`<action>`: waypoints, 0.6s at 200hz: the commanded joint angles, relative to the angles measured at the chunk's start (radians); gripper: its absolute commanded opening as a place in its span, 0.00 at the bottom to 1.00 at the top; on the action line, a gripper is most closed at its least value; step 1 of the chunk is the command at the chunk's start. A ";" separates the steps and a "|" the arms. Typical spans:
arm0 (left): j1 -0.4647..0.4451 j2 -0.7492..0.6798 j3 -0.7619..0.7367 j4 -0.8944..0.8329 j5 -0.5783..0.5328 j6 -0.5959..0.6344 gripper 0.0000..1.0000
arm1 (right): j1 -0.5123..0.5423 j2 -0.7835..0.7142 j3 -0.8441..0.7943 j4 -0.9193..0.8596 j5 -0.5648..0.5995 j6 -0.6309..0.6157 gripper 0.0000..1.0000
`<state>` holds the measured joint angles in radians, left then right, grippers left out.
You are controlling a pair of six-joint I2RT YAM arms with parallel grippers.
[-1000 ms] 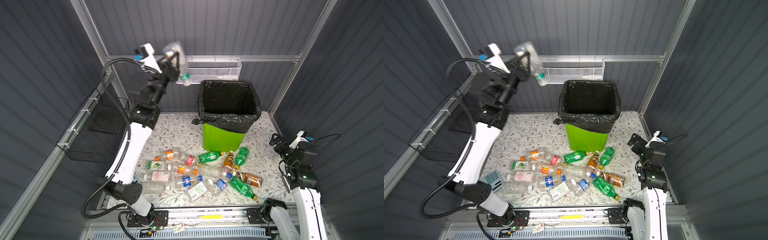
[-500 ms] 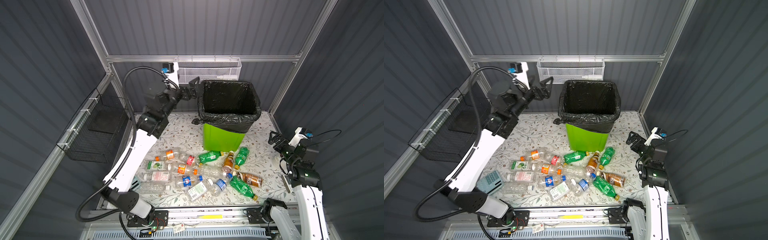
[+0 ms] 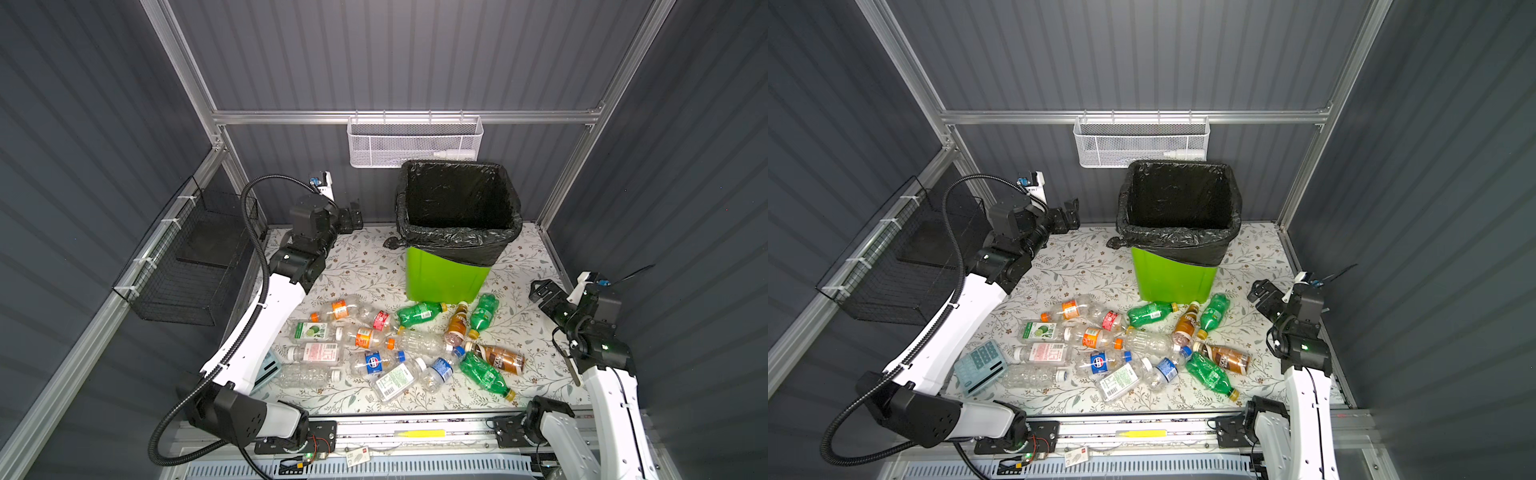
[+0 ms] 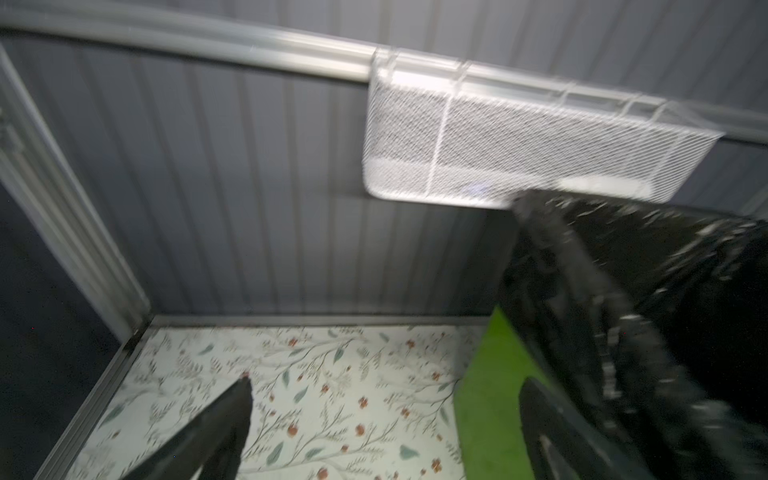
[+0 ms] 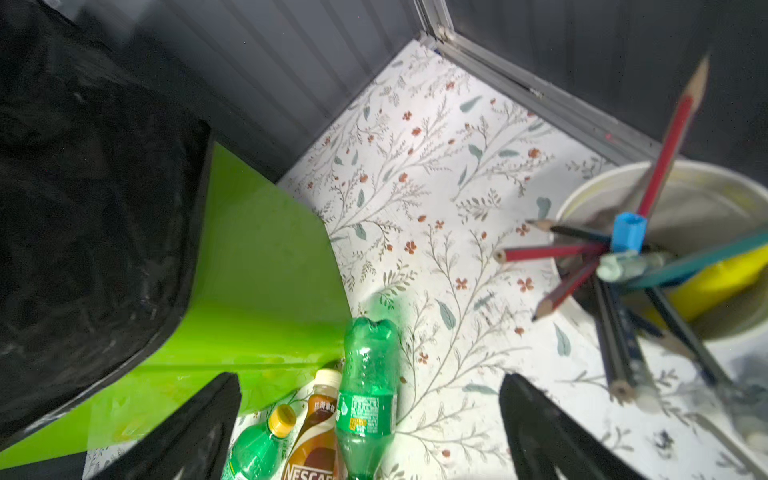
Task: Throw the plastic bottles in the bin
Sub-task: 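Withdraw the left gripper from the bin while the right gripper moves toward the bottles, then lower the right gripper onto a green soda bottle and close it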
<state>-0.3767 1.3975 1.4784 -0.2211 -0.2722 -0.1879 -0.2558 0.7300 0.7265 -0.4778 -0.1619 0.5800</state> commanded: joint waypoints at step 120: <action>0.046 -0.003 -0.126 -0.044 -0.036 -0.081 1.00 | 0.664 -0.017 -0.016 -0.270 0.344 -0.020 0.99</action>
<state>-0.3363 1.3941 1.3636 -0.2550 -0.3069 -0.2459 0.2790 0.7052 0.6907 -0.6720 0.0250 0.5377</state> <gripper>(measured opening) 0.998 0.991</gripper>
